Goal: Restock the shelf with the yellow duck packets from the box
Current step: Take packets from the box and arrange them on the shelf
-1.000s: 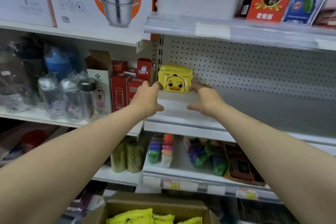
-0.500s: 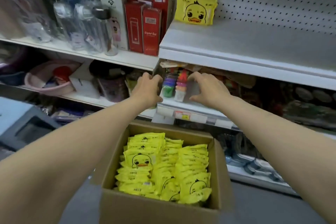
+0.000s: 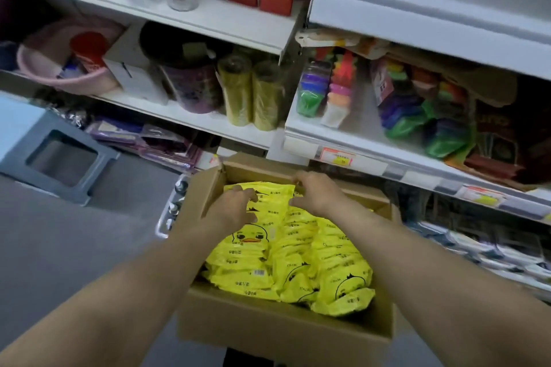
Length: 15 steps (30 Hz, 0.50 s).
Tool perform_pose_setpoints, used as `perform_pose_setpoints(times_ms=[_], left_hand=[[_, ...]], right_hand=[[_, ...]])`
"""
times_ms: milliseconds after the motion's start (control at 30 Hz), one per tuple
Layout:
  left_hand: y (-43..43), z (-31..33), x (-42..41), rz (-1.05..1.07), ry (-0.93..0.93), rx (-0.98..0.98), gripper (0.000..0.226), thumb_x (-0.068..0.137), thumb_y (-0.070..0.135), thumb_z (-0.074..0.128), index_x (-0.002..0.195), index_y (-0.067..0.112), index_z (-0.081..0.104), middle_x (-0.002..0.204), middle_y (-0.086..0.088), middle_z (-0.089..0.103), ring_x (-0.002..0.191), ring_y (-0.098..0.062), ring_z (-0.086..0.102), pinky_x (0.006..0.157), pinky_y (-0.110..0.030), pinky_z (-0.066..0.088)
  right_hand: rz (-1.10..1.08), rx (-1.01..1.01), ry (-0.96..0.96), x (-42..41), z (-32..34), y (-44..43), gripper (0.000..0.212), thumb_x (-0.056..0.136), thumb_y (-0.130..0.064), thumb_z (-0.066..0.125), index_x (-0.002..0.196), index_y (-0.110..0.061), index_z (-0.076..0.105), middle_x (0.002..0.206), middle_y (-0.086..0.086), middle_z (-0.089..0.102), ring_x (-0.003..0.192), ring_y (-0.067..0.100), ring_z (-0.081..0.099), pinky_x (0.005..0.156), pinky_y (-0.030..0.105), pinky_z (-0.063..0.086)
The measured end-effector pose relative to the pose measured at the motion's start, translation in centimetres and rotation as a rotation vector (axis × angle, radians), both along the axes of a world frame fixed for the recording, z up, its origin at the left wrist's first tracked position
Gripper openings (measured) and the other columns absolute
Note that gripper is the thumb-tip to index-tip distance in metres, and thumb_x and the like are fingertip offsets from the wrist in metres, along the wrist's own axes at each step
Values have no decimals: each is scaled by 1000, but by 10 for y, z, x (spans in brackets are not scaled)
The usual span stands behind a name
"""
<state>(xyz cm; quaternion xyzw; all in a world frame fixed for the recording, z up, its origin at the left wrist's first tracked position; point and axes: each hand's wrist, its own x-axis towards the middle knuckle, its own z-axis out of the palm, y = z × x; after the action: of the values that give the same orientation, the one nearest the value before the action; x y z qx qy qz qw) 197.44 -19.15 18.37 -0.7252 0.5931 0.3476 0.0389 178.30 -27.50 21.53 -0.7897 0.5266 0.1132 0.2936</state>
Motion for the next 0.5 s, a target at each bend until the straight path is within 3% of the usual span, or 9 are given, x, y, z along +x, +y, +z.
perform_pose_setpoints(times_ms=[167,367,500], left_hand=[[7,-40,-3,-44,-14,28,54,81,35,76,128,21,54,120,-5,53,117,-25,49,92,-40,47],[10,-60,-16,-248,-264,75,73,80,45,74,136,18,36,133,-5,44,125,-25,44,101,-37,38],[13,-67,-19,-330,-311,133,52,86,31,69,131,20,47,132,-5,51,126,-26,44,102,-39,35]], right_hand=[[-27,111,-13,21,-44,-2,51,80,-37,78,127,-22,61,125,5,64,116,26,59,92,35,49],[-57,213,-12,32,-66,-6,45,82,-34,78,123,-23,63,113,4,69,96,24,68,87,34,53],[-21,226,-2,40,-75,-8,40,82,-35,78,118,-25,64,114,1,67,106,24,63,87,35,53]])
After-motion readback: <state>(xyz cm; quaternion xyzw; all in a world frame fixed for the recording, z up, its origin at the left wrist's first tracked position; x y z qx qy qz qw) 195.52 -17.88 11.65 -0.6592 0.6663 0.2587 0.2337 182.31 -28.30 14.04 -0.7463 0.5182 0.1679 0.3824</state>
